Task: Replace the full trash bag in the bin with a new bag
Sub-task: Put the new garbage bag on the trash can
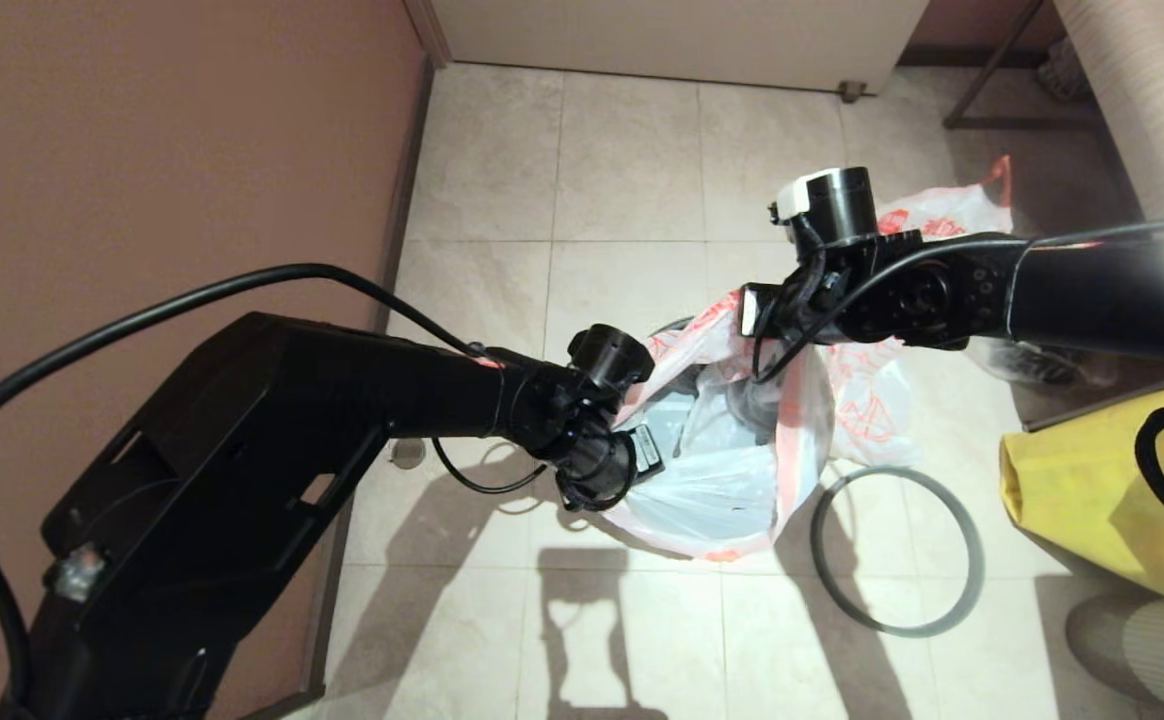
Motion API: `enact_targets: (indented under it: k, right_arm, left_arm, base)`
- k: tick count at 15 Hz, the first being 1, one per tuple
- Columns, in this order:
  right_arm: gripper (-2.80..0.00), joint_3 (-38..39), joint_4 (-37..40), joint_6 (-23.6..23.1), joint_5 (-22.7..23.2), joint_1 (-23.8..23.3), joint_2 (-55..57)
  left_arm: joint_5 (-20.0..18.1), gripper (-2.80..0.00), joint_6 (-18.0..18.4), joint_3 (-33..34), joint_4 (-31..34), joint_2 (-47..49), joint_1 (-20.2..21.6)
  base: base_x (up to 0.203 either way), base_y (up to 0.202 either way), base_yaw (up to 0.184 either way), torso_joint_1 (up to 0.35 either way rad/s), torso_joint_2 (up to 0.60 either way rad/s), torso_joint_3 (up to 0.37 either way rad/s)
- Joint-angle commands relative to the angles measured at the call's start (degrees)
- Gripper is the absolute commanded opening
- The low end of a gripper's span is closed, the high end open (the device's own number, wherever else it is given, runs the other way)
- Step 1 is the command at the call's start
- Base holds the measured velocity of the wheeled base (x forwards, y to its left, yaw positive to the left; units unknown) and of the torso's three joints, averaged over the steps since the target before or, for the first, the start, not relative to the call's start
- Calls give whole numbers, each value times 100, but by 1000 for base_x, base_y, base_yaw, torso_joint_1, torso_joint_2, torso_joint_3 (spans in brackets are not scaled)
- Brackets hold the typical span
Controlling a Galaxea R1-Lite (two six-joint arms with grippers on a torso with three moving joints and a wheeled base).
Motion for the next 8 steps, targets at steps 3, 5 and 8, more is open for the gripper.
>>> enact_targets:
  k: [3, 5, 8]
  right_arm:
    - [-280, 22, 40, 13, 122, 89, -181]
    - [-280, 34, 118, 13, 141, 101, -292]
    - [-280, 127, 179, 13, 157, 182, -376]
  left_arm:
    - [-119, -280, 158, 144, -19, -221, -72]
    - [-119, -280, 201, 163, -23, -238, -114]
    - [-111, -280, 234, 233, -33, -232, -136]
  base:
    - [0, 0, 0, 0, 0, 0]
    - [0, 0, 0, 0, 0, 0]
    - [0, 0, 0, 0, 0, 0]
